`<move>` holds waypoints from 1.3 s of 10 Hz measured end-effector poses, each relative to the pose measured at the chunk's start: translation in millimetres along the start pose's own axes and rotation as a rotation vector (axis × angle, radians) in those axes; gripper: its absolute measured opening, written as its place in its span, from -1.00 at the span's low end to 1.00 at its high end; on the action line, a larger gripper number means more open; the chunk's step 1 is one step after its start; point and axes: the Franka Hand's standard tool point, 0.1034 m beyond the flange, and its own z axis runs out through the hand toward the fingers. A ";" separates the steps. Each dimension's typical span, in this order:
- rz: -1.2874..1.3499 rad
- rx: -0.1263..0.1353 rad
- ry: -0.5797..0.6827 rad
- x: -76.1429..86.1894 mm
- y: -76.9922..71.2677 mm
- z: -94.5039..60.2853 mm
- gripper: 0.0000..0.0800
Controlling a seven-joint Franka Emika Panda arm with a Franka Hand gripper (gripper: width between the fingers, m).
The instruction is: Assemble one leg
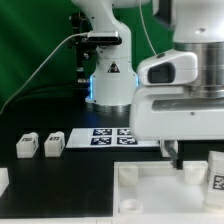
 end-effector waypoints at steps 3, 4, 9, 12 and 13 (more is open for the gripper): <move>0.049 0.001 0.012 -0.1 0.9 1.8 0.33; 0.049 0.001 0.012 0.0 1.1 1.8 -0.05; 0.669 0.041 -0.005 5.9 0.3 4.4 -0.26; 1.382 0.104 -0.047 8.2 -8.3 7.2 -0.26; 1.539 0.119 -0.047 7.6 -8.6 7.4 -0.26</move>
Offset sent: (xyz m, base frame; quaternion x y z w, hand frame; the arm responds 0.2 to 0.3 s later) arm 0.0000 0.0000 0.0000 0.0000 0.0000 0.0000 1.0000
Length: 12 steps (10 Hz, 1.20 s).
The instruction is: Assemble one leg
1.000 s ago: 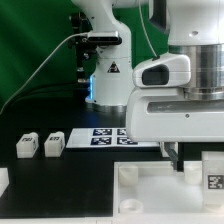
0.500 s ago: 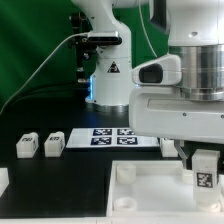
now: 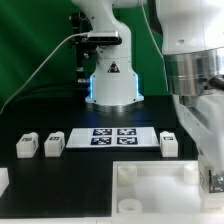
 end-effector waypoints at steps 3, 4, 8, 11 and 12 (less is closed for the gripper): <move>0.084 -0.002 -0.003 -1.9 0.5 0.2 -0.06; 0.084 -0.003 -0.003 -2.1 0.8 0.7 -0.06; -0.353 0.003 -0.004 -5.9 0.5 -1.3 0.57; -0.633 0.001 0.000 -4.1 0.4 -0.8 0.62; -0.705 0.001 0.000 -4.3 0.3 -0.9 0.62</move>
Offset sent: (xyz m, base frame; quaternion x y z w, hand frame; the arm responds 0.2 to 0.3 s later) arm 0.0000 0.0000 0.0000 0.0000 0.0000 0.0000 1.0000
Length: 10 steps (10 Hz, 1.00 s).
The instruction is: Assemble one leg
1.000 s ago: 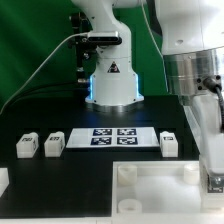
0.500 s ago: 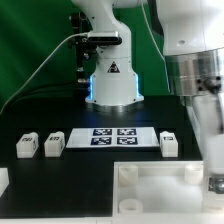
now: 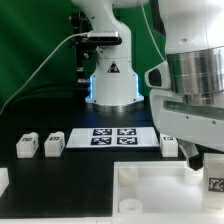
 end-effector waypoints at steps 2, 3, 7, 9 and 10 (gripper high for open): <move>-0.450 -0.040 0.018 2.6 -0.3 -3.1 0.62; -0.578 -0.046 0.014 6.2 5.1 -1.0 0.62; -0.637 -0.053 0.017 10.3 9.5 0.5 0.05; -0.505 -0.049 0.018 9.6 9.2 0.7 -0.27; -0.443 -0.049 0.020 9.6 9.3 0.8 -0.27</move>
Offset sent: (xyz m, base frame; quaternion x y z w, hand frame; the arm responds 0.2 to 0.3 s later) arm -0.0098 -0.0085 -0.0118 0.0290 -0.0080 -0.2500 0.9678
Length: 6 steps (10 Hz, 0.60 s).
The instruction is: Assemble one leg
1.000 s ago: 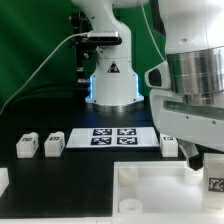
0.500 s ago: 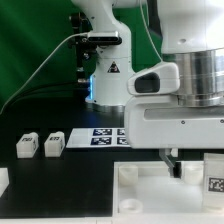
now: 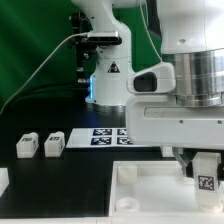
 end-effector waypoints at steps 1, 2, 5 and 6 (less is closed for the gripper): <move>0.161 0.004 -0.010 1.5 0.0 0.8 -0.27; 0.309 0.000 -0.028 7.8 0.4 1.5 -0.27; 0.791 -0.032 -0.080 5.9 0.3 2.4 -0.27; 1.031 -0.037 -0.086 2.2 -3.5 3.3 -0.27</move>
Offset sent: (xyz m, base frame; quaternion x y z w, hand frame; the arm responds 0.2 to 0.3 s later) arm 0.0367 -0.0089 -0.0032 0.0112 -0.0166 0.4449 0.8953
